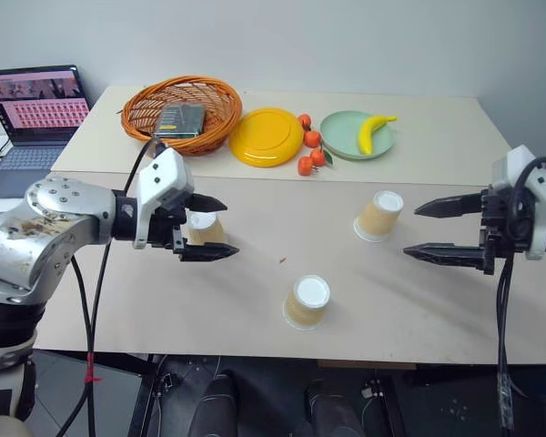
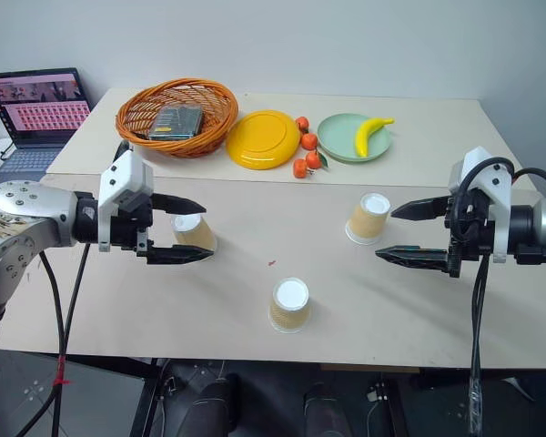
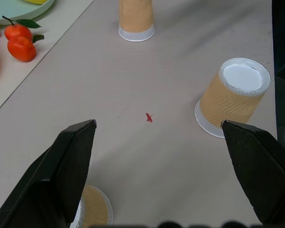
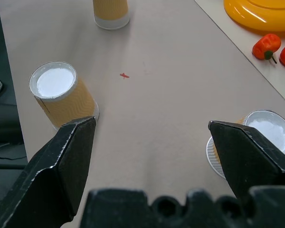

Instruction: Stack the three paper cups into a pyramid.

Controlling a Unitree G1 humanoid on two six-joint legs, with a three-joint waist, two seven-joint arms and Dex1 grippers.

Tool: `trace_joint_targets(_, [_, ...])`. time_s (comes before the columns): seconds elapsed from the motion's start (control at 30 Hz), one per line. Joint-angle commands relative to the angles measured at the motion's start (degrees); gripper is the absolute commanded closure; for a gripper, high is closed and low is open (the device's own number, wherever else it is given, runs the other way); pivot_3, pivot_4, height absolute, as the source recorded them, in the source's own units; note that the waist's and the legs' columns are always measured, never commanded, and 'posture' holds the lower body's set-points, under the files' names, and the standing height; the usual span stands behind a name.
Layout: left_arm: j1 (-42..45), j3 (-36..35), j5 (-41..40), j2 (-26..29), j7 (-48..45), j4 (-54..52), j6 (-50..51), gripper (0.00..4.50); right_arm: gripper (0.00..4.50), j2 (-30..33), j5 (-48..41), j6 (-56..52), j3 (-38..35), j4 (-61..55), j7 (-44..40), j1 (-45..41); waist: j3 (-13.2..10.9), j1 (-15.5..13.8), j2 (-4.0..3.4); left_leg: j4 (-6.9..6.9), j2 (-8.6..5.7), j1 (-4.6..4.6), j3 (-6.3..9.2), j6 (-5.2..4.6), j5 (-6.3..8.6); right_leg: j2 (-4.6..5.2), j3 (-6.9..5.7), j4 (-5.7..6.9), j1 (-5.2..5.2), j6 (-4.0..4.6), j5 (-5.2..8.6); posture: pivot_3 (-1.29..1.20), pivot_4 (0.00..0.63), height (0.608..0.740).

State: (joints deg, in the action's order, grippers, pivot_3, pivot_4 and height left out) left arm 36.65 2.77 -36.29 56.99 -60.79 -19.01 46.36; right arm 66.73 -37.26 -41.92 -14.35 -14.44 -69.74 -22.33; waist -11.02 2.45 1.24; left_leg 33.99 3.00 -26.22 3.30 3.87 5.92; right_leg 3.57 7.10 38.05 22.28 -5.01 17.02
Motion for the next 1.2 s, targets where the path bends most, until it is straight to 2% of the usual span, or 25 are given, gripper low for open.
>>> trace_joint_targets(0.03, [0.9,-3.1,-0.6,-1.2,1.7,-1.2,-0.3,0.0,0.07,-0.7,-0.2,1.3,-0.8,-0.2,1.0,-1.9,0.0,0.0,0.0,0.0,0.0,0.0,0.0,0.0,0.0,0.0,0.0,0.0,0.0,0.0,0.0,0.0,0.15,0.732])
trace_joint_targets(0.23, [3.4,-7.1,-2.9,-4.8,6.1,0.3,2.4,0.0,0.07,-2.1,0.2,1.6,0.3,0.3,1.8,-4.0,0.0,0.0,0.0,0.03,0.0,0.0,0.01,0.0,0.0,0.0,-0.01,0.01,-0.01,-0.01,0.0,0.0,0.15,0.732])
trace_joint_targets(0.4, [3.1,-11.0,-4.9,-4.2,8.1,0.6,4.7,0.0,0.07,-4.2,-0.1,1.7,2.5,1.0,2.0,-6.9,0.0,0.2,0.0,0.03,0.0,0.0,0.02,0.0,0.0,0.0,0.0,0.02,-0.02,0.0,-0.01,0.0,0.15,0.732])
trace_joint_targets(0.67, [-6.6,-22.6,-3.6,-1.1,13.7,-2.4,4.9,0.0,0.07,-10.9,3.7,4.6,10.5,6.9,1.3,-15.3,0.0,0.7,0.0,0.03,0.01,0.02,0.02,0.0,0.0,-0.01,0.0,0.02,-0.01,0.01,-0.01,0.0,0.15,0.732])
trace_joint_targets(0.77, [-13.0,-26.0,0.0,-3.8,17.8,-2.7,0.6,0.0,0.07,-14.0,4.5,5.4,12.9,8.8,0.8,-18.0,0.0,0.8,0.0,0.0,0.01,0.03,0.02,0.0,0.0,-0.01,0.0,0.03,0.01,0.03,-0.02,0.0,0.15,0.732])
trace_joint_targets(0.93, [-22.0,-32.8,1.3,-10.1,24.1,-5.5,-2.6,0.0,0.07,-16.0,2.5,5.3,13.0,10.0,-3.3,-19.9,0.0,0.2,0.06,-0.01,0.01,0.0,0.02,0.0,0.0,0.0,-0.01,0.01,0.0,0.04,-0.03,0.0,0.15,0.732])
trace_joint_targets(1.2, [-30.0,-35.1,3.0,-16.5,29.6,-10.9,-7.8,0.0,0.07,-15.2,-3.3,1.2,11.0,7.0,-7.4,-20.7,0.0,-0.2,0.12,0.03,0.02,0.01,0.04,0.01,0.0,0.0,-0.04,0.0,-0.04,0.08,-0.07,0.0,0.15,0.732])
